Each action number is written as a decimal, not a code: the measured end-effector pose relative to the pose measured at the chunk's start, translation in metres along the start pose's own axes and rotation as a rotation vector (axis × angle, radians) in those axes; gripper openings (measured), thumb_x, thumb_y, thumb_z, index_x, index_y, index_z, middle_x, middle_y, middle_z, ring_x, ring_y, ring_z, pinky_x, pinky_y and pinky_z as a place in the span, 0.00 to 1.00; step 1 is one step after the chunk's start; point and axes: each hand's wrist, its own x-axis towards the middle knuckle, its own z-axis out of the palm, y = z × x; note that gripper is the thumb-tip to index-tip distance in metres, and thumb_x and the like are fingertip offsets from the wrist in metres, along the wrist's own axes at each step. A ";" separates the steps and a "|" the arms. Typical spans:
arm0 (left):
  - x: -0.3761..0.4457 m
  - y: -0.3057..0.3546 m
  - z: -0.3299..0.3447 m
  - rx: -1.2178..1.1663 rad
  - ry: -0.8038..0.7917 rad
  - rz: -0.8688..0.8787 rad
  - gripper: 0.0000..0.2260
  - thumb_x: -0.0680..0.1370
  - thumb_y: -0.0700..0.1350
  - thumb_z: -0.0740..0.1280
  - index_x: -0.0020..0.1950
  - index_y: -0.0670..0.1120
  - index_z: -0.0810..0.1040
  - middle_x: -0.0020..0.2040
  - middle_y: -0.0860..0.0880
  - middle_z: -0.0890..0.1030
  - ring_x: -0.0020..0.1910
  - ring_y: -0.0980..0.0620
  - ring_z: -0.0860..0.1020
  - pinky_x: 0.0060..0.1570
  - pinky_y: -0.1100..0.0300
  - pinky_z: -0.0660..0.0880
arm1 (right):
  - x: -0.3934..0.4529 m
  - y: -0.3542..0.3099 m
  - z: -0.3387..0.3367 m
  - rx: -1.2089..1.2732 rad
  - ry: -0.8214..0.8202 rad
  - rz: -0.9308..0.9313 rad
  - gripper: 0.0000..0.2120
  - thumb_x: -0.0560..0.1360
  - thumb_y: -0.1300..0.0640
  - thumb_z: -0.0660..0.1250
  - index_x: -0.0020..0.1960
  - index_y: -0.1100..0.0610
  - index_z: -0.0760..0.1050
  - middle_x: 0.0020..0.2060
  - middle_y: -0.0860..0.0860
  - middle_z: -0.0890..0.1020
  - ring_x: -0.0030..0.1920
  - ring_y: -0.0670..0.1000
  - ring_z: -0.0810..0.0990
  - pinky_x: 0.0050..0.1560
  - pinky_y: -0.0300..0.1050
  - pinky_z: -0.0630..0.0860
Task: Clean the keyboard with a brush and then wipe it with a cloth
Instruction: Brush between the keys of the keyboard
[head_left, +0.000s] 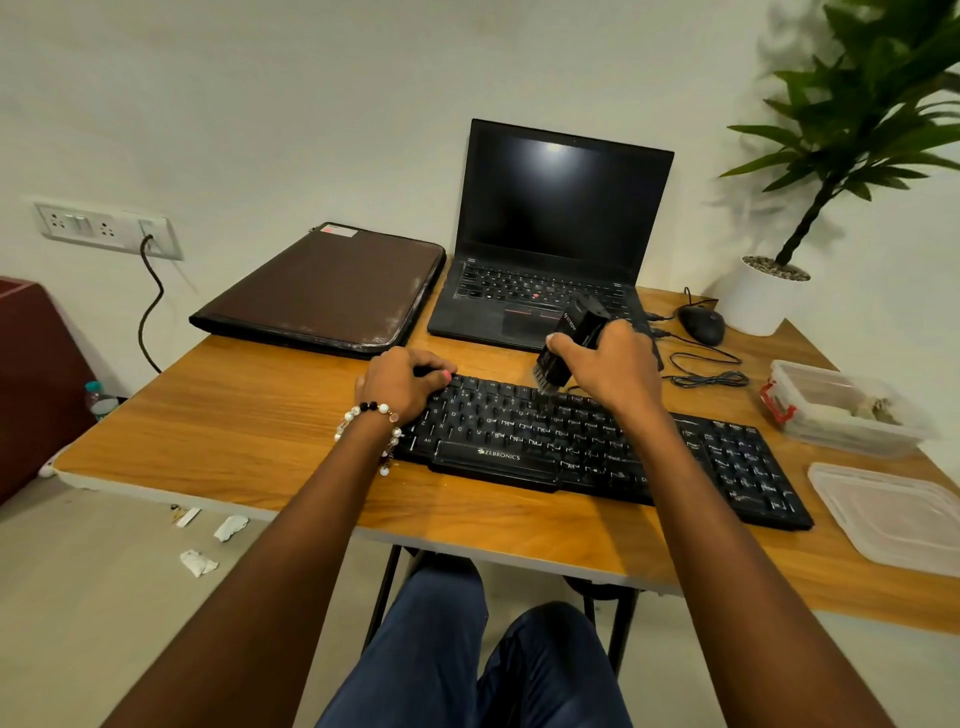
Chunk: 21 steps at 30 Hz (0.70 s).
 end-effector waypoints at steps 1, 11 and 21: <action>0.000 0.000 0.000 -0.001 0.001 -0.001 0.05 0.76 0.50 0.70 0.49 0.60 0.82 0.55 0.56 0.82 0.59 0.52 0.75 0.62 0.46 0.70 | -0.002 -0.001 0.004 -0.006 0.022 -0.007 0.18 0.73 0.41 0.67 0.42 0.56 0.71 0.37 0.51 0.77 0.39 0.52 0.77 0.37 0.47 0.74; 0.000 -0.001 0.000 -0.011 -0.001 0.005 0.04 0.75 0.50 0.70 0.47 0.61 0.82 0.54 0.57 0.82 0.58 0.53 0.76 0.63 0.45 0.69 | -0.011 -0.001 0.007 -0.070 -0.133 -0.030 0.17 0.72 0.43 0.68 0.42 0.57 0.73 0.34 0.49 0.77 0.33 0.47 0.74 0.28 0.41 0.67; -0.002 0.000 -0.001 0.001 0.005 0.033 0.09 0.75 0.51 0.71 0.38 0.66 0.78 0.51 0.57 0.83 0.55 0.53 0.78 0.60 0.47 0.72 | -0.027 -0.022 0.032 0.308 -0.227 -0.165 0.09 0.73 0.50 0.71 0.48 0.55 0.77 0.40 0.47 0.82 0.38 0.44 0.81 0.39 0.43 0.80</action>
